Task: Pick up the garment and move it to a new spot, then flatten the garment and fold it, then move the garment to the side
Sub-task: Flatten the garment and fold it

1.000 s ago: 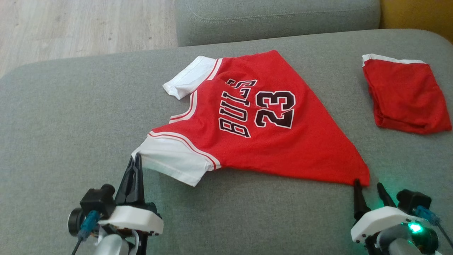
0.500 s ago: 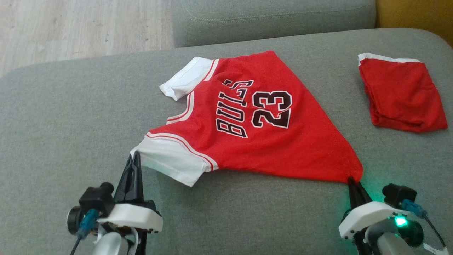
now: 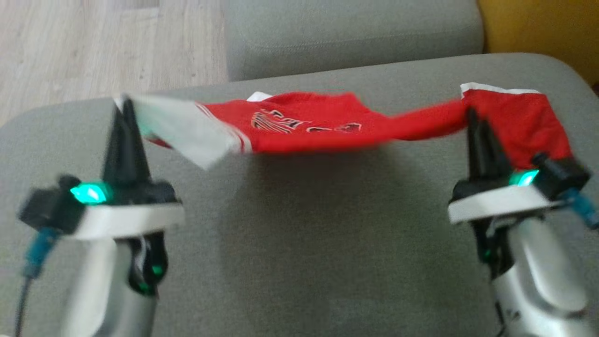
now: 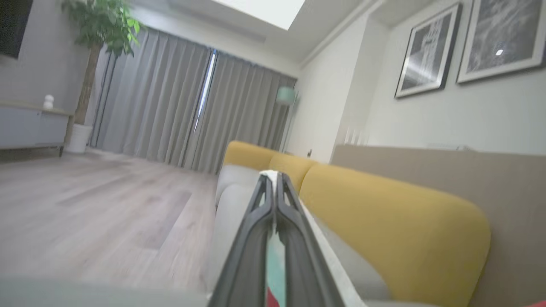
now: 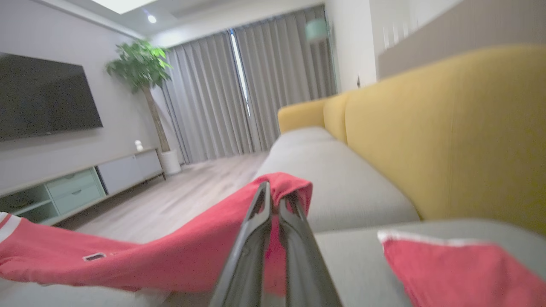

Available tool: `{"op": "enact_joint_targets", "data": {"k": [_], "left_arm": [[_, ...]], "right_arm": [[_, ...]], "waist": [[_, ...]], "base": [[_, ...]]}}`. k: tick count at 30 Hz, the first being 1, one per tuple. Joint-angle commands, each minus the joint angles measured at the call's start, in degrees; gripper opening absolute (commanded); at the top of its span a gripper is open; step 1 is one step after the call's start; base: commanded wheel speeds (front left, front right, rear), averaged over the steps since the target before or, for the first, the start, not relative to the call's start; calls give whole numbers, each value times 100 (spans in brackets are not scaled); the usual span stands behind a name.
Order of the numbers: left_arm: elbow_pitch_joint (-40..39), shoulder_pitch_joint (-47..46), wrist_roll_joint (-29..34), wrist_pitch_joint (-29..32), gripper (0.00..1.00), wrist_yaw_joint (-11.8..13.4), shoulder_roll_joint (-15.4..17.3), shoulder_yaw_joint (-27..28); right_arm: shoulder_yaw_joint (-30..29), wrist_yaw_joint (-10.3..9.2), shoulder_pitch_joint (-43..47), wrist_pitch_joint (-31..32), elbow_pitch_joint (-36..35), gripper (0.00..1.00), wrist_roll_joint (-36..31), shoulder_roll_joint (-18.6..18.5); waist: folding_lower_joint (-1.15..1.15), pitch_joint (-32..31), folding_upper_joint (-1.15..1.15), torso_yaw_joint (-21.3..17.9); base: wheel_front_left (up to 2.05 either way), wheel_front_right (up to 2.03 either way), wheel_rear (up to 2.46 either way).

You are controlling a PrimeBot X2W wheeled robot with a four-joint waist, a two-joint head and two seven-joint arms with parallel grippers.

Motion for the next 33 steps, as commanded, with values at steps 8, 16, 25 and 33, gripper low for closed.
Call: {"op": "enact_joint_targets", "data": {"k": [8, 16, 25, 33], "left_arm": [[-1732, -1128, 59, 64, 0, 51, 276, 320], [-3054, -1274, 55, 644, 0, 376, 368, 445], [-2957, -1859, -179, 1757, 0, 557, 656, 527], [-435, -3745, -299, 1885, 0, 44, 1004, 468]], "right_arm": [[340, 21, -867, 159, -1806, 0, 35, -654], [89, 21, -764, 716, -2970, 0, 72, -834], [-226, 21, -849, 1623, -3556, 0, -74, -599], [-250, 21, -2787, 1871, -1597, 0, 334, -472]], "waist": [[0, -279, 0, -173], [0, -394, 0, -244], [0, -22, 0, -261], [0, 1230, 0, -186]], "base": [[0, 0, 0], [0, 0, 0], [0, 0, 0], [0, 0, 0]]}}
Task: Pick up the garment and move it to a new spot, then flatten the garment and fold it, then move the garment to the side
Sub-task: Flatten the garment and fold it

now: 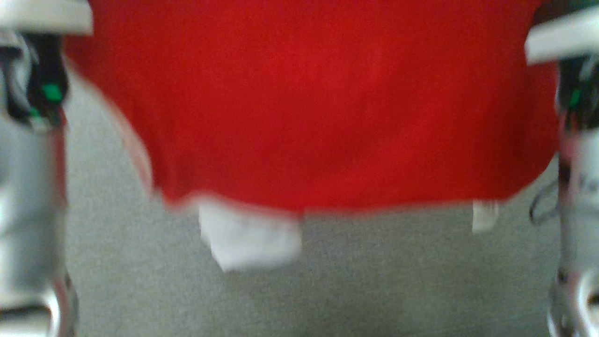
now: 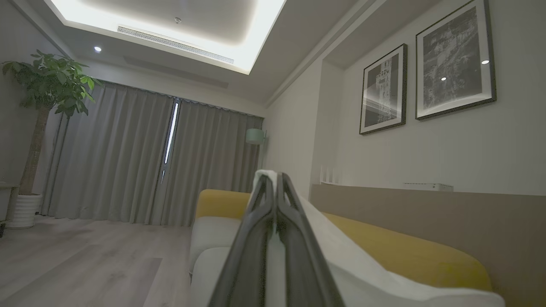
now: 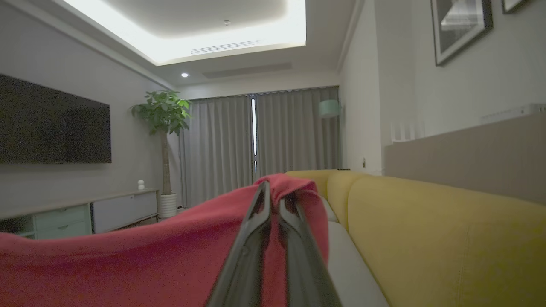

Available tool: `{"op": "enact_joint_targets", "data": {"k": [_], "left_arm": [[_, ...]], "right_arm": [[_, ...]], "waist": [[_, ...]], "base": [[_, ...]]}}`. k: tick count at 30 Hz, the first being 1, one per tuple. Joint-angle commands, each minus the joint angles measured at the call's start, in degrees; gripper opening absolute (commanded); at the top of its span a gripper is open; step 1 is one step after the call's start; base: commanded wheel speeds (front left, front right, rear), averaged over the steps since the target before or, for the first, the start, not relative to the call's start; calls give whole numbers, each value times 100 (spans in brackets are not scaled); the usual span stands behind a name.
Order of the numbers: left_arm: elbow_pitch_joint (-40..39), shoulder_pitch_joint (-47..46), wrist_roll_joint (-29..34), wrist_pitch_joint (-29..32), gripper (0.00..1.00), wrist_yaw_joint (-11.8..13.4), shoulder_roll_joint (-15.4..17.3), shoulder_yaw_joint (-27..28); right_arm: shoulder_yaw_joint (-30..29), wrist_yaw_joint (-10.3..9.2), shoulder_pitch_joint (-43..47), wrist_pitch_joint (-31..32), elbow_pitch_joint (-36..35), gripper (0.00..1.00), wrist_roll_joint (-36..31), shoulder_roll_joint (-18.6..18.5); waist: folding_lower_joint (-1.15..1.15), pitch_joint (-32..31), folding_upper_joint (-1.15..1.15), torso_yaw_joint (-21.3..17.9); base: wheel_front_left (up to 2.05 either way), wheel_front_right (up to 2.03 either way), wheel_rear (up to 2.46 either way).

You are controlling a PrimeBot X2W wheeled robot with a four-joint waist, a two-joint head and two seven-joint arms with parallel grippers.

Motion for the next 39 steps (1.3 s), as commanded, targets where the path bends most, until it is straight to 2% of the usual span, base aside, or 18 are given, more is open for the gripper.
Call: {"op": "enact_joint_targets", "data": {"k": [1, 4, 9, 12, 15, 21, 28, 33, 39], "left_arm": [[146, -647, 10, -73, 0, -64, 296, 194], [1300, -1712, 96, -368, 0, -206, 372, 187], [2702, -3122, 324, -1080, 0, -336, 452, 116], [3276, -3501, 395, -1424, 0, -417, 420, -11], [3738, -3491, 415, -1646, 0, -494, 365, -194], [4236, -2886, 342, -1933, 0, -554, 253, -403], [4241, -1287, 206, -2067, 0, -579, 182, -792], [3718, -39, 56, -2073, 0, -581, 360, -1136], [3033, 1277, -162, -2074, 0, -581, 696, -1466]], "right_arm": [[5, 21, -520, 28, 154, 0, 74, 57], [381, 21, -1622, -295, 1221, 0, -290, -201], [372, 21, -3108, -1155, 2815, 0, -583, -174], [354, 21, -3550, -1559, 3540, 0, -717, -158], [374, 21, -3622, -1776, 4112, 0, -752, -166], [802, 21, -3146, -1905, 4800, 0, -719, -268], [1668, 21, -2067, -1747, 5446, 0, -103, -484], [2480, 21, -1239, -1439, 5286, 0, 447, -859], [3351, 21, -455, -975, 4641, 0, 1269, -1368]], "waist": [[-2, 620, 0, 81], [-2, 977, 0, 148], [-2, 1275, 0, 252], [-2, 1343, 0, 338], [-2, 1387, 0, 434], [-2, 1384, 0, 593], [-2, 1062, 0, 722], [-2, 674, 0, 764], [-2, 196, 0, 727]], "base": [[0, 0, 0], [0, 0, 0], [0, 0, 0], [0, 0, 0], [0, 0, 0], [0, 0, 0], [0, 0, 0], [0, 0, 0], [0, 0, 0]]}}
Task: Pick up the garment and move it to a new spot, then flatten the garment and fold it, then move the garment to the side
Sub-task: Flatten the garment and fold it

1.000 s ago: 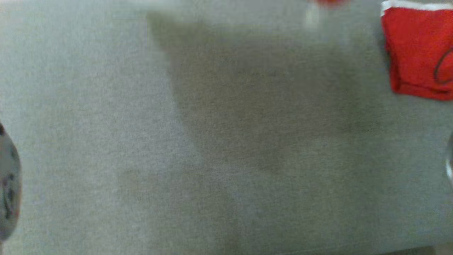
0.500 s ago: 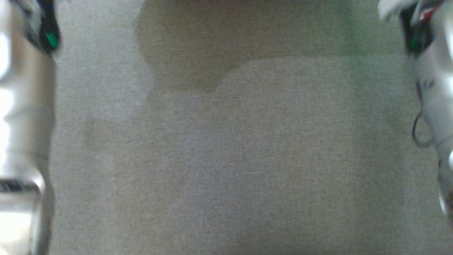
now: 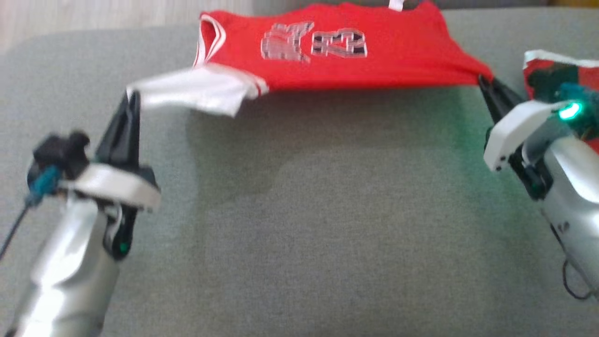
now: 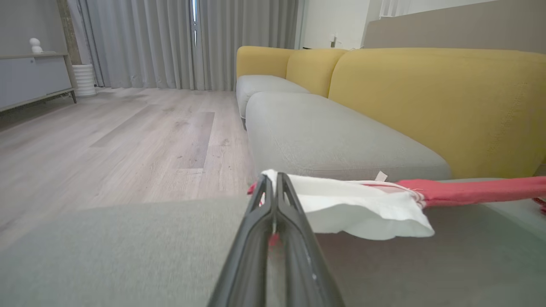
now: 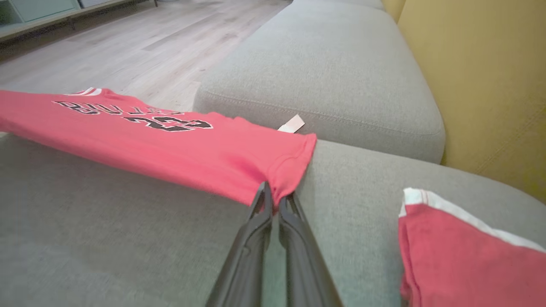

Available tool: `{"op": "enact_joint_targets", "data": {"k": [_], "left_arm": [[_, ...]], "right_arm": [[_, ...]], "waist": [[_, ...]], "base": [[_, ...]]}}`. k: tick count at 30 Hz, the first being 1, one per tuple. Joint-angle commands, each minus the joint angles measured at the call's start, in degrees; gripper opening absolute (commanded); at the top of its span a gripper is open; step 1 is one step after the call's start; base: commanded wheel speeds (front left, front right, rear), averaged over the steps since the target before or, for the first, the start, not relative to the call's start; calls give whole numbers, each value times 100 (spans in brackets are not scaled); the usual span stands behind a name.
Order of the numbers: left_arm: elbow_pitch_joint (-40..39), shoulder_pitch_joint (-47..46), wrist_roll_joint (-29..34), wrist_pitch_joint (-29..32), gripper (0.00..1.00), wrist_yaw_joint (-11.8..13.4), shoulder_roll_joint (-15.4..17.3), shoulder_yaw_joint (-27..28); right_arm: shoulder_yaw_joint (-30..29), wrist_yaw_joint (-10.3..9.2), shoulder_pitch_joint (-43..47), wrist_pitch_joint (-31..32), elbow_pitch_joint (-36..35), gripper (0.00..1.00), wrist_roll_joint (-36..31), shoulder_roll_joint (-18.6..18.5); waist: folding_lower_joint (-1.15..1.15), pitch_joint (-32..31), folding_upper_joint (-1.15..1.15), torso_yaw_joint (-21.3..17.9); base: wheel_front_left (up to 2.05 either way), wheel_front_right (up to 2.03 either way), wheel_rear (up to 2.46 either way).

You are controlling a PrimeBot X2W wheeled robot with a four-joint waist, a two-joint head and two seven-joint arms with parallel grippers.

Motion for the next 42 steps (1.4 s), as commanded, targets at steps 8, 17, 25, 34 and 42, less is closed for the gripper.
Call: {"op": "enact_joint_targets", "data": {"k": [8, 17, 25, 34, 42], "left_arm": [[-1534, 1283, -186, 124, 0, 243, 583, 112], [-2744, 2524, -175, 454, 0, 692, 795, -26], [-3549, 3281, -168, 683, 0, 1016, 1038, -34], [-4083, 3549, -147, 1035, 0, 1211, 1248, -68], [-3767, 2811, -17, 1405, 0, 1062, 1382, -137]], "right_arm": [[763, 21, 728, 560, -1045, 0, 1071, -893], [1076, 21, 1429, 915, -1746, 0, 1748, -1365], [1042, 21, 1997, 1119, -2386, 0, 2067, -1706], [715, 21, 2391, 1365, -2892, 0, 1976, -1879], [372, 21, 2078, 1604, -2865, 0, 1498, -1651]], "waist": [[2, -690, 0, -33], [2, -1248, 0, -75], [2, -1402, 0, -109], [2, -1323, 0, -147], [2, -858, 0, -164]], "base": [[0, 0, 0], [0, 0, 0], [0, 0, 0], [0, 0, 0], [0, 0, 0]]}}
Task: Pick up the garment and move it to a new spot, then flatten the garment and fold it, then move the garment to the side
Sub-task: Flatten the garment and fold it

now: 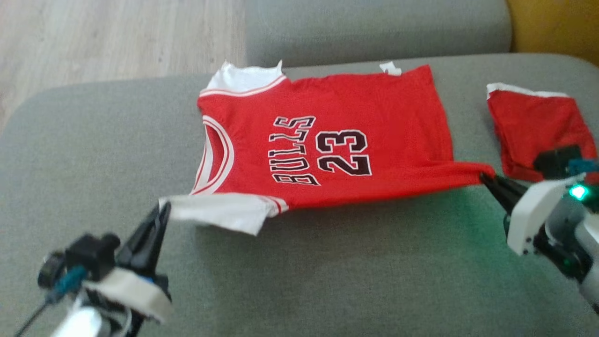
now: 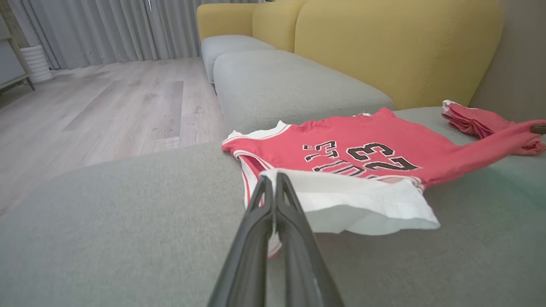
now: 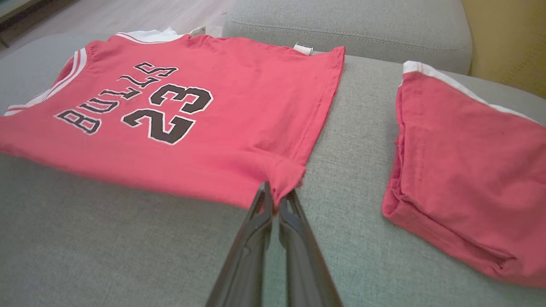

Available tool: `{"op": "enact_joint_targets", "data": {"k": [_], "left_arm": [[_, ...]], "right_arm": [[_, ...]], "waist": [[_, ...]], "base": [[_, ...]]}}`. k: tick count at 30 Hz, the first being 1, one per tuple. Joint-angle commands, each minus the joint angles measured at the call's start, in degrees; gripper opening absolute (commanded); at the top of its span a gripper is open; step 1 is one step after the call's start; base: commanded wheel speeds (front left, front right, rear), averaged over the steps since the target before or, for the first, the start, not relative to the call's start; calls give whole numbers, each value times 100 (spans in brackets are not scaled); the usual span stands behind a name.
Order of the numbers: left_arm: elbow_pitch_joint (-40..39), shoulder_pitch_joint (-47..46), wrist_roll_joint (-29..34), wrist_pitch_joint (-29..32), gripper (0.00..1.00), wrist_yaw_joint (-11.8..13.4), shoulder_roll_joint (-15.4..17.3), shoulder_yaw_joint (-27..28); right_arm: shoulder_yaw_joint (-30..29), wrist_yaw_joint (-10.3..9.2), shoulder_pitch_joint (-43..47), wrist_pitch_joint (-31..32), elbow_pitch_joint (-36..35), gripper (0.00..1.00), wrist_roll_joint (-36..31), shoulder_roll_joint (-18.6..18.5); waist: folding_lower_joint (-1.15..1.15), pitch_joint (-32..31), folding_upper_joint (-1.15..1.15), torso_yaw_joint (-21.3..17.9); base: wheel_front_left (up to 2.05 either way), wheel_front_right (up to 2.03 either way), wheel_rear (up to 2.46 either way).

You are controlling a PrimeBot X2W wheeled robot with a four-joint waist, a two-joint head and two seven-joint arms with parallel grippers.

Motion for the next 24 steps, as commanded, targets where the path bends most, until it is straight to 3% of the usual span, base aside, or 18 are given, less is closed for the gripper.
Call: {"op": "enact_joint_targets", "data": {"k": [1, 15, 24], "left_arm": [[-47, -581, 78, 48, 0, -60, 226, 230], [1739, -2774, 624, 495, 0, -822, 236, -307], [2957, -3976, 1042, 295, 0, -1028, 46, -920]], "right_arm": [[-110, 21, -282, 64, -69, 0, -68, -39], [-7, 21, -1344, 663, 430, 0, -640, 257], [377, 21, -1859, 750, 757, 0, -716, 362]], "waist": [[-1, 204, 0, -11], [-1, 1183, 0, 1], [-1, 1516, 0, 15]], "base": [[0, 0, 0], [0, 0, 0], [0, 0, 0]]}}
